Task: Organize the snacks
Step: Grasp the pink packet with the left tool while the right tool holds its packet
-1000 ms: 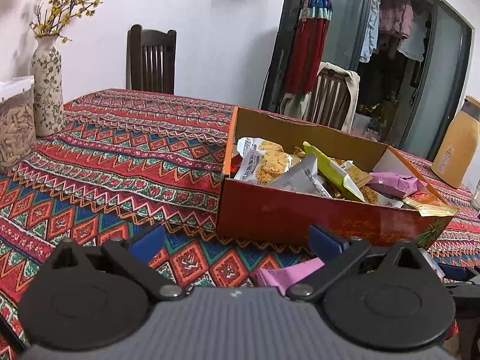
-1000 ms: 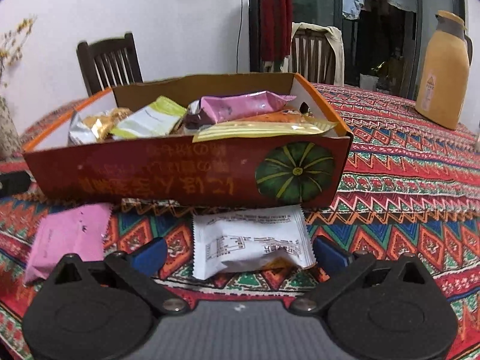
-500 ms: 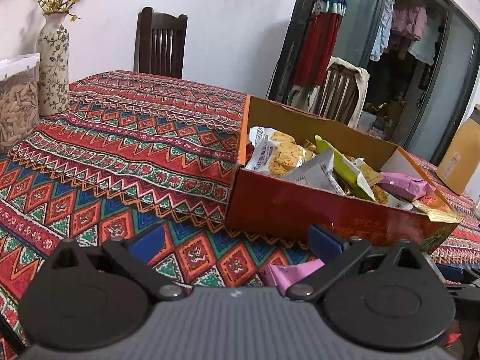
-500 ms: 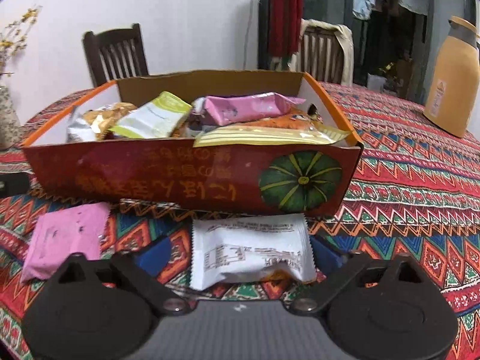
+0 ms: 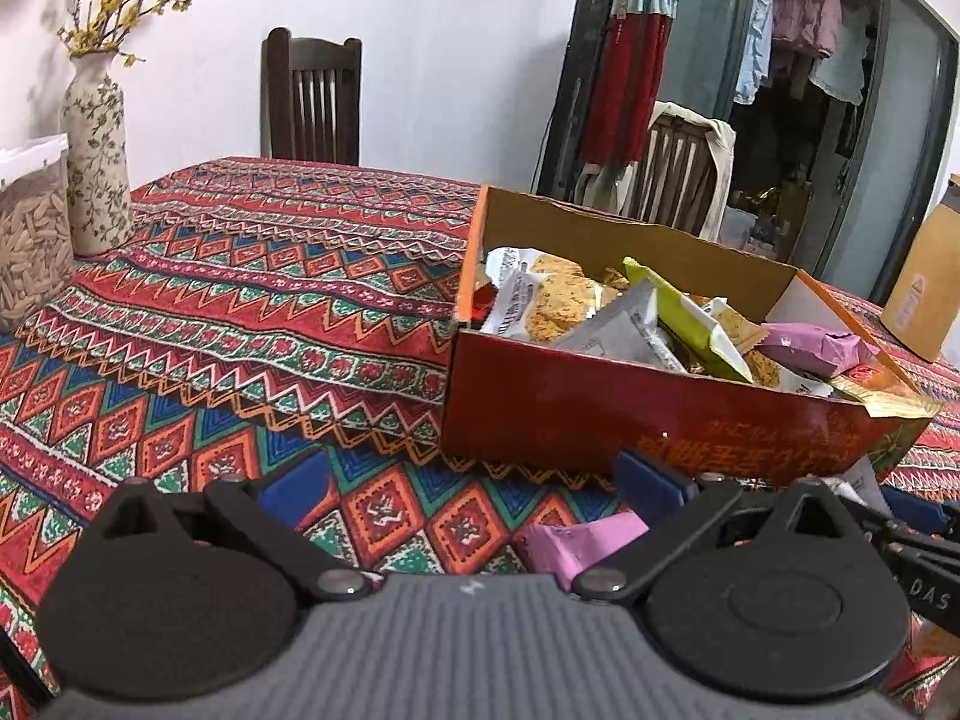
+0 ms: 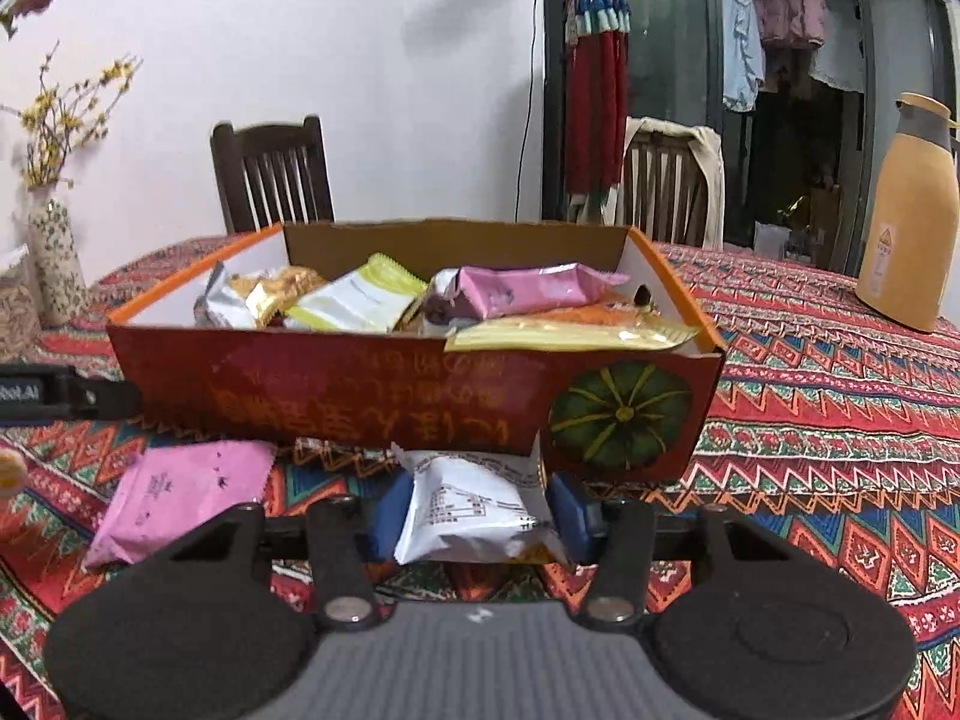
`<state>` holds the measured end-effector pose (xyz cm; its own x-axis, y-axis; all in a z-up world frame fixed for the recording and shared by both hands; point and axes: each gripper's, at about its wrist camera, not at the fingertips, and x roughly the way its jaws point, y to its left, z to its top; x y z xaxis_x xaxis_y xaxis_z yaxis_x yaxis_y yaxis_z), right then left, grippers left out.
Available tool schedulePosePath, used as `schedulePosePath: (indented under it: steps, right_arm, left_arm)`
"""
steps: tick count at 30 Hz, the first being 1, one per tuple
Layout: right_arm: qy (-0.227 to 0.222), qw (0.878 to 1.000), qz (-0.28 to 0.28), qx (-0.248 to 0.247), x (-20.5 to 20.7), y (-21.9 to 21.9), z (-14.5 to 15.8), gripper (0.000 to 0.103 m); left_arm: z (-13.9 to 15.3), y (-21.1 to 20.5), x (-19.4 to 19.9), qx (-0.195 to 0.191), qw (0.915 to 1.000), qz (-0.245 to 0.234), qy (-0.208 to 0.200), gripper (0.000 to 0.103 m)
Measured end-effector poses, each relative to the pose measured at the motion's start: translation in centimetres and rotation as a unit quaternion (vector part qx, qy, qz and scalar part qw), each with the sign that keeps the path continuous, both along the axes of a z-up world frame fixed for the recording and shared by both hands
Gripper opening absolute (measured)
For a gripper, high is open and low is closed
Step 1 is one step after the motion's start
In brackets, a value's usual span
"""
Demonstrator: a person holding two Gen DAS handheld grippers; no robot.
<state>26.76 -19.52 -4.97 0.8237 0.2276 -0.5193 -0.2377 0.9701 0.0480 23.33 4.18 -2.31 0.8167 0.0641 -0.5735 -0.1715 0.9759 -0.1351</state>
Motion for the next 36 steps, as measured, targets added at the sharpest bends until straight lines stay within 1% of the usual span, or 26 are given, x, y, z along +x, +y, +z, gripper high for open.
schedulePosePath:
  steps: [5,9,11,13,16,18,21,28,32,34,35,36]
  right_arm:
    - [-0.01,1.0,0.003,0.013,-0.5,-0.5,0.5,0.051]
    - [-0.019,1.0,0.004,0.018,-0.9,-0.7,0.8,0.051]
    - [-0.02,1.0,0.003,0.022,-0.9,-0.8,0.9,0.051]
    - [-0.02,0.999,0.0,0.025,-0.8,-0.8,0.9,0.051]
    - [-0.015,0.999,0.0,0.028,-0.5,-0.9,0.8,0.051]
    - [-0.012,1.0,-0.004,0.027,-0.4,-0.9,0.7,0.05]
    - [0.0,0.999,-0.014,0.031,0.1,-1.2,0.4,0.05]
    - [-0.001,1.0,-0.011,0.026,0.1,-1.0,0.2,0.05]
    - [-0.001,1.0,-0.008,0.027,0.1,-1.0,0.2,0.05]
    - [0.0,1.0,-0.007,0.027,0.1,-1.0,0.2,0.05]
    - [-0.001,1.0,-0.006,0.028,0.1,-1.0,0.2,0.05]
    - [-0.002,1.0,-0.005,0.03,0.0,-1.0,0.2,0.05]
  left_arm:
    - [0.9,-1.6,-0.5,0.035,0.9993,-0.006,-0.007,0.103]
    - [1.8,-3.9,-0.7,0.048,0.9985,-0.024,0.008,0.103]
    - [1.9,-5.3,-0.6,0.064,0.9974,-0.031,0.011,0.103]
    - [1.8,-6.6,-0.2,0.071,0.9965,-0.041,0.017,0.103]
    - [1.3,-8.0,0.6,0.066,0.9963,-0.046,0.03,0.103]
    - [0.7,-8.7,0.9,0.069,0.9962,-0.038,0.038,0.103]
    - [-0.1,-8.8,1.4,0.071,0.9952,-0.034,0.057,0.103]
    - [-2.2,-8.8,2.2,0.08,0.9915,-0.026,0.1,0.103]
    - [-2.4,-8.6,2.3,0.074,0.9921,-0.024,0.098,0.103]
    - [-2.3,-8.4,2.2,0.064,0.9927,-0.027,0.099,0.097]
    - [-2.2,-8.5,2.1,0.062,0.993,-0.029,0.096,0.088]
    - [-2.1,-8.5,1.9,0.061,0.9932,-0.031,0.094,0.085]
